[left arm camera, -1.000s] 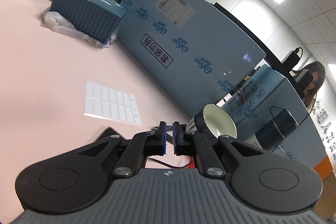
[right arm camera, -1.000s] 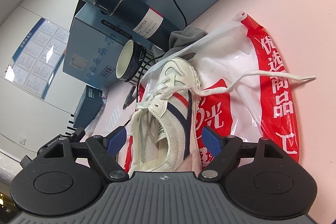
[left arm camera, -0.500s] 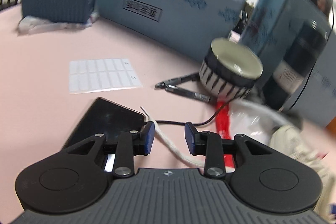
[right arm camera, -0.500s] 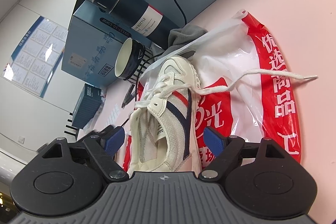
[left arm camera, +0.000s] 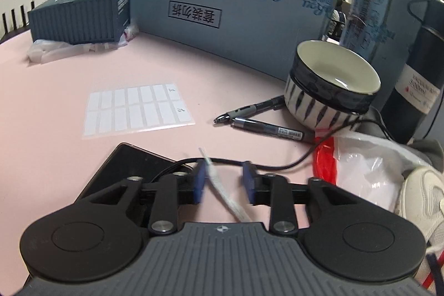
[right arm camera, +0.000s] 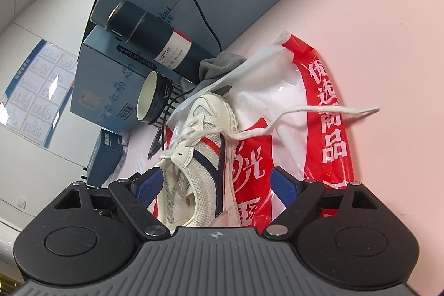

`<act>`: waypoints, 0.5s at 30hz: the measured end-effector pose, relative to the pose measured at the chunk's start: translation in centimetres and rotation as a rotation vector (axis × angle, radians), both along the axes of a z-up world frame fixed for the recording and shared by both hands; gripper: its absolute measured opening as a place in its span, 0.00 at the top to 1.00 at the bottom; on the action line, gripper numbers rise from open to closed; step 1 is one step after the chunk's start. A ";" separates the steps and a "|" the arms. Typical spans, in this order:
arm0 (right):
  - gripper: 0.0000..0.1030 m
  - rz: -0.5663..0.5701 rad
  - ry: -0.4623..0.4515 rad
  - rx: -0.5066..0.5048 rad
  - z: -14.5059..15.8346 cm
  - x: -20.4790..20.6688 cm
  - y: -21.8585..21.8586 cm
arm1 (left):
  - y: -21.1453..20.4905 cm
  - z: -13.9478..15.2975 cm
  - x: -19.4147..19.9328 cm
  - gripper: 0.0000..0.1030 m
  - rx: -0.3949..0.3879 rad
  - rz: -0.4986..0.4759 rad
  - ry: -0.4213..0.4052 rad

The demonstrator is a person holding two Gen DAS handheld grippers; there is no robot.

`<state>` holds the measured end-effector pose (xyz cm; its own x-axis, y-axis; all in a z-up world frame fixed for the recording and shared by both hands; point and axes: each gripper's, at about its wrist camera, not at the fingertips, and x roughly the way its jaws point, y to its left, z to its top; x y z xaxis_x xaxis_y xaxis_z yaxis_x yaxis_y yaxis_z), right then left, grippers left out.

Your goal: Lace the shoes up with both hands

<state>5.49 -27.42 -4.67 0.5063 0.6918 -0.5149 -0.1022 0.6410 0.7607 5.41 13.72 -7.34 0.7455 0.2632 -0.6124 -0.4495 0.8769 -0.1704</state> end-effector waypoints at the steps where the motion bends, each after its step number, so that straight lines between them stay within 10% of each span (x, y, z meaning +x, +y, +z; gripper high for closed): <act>1: 0.21 -0.001 -0.011 0.001 0.1 -0.1 0.0 | 0.1 0.1 0.0 0.97 -0.006 -0.005 0.006; 15: 0.19 0.056 -0.145 -0.130 1.4 0.2 2.6 | -1.6 3.1 -0.2 0.98 0.057 -0.168 0.060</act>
<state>5.69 -24.84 -3.24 0.5443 0.6531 -0.5264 -0.2429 0.7234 0.6463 5.17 12.11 -4.22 0.7443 0.1734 -0.6450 -0.3038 0.9479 -0.0958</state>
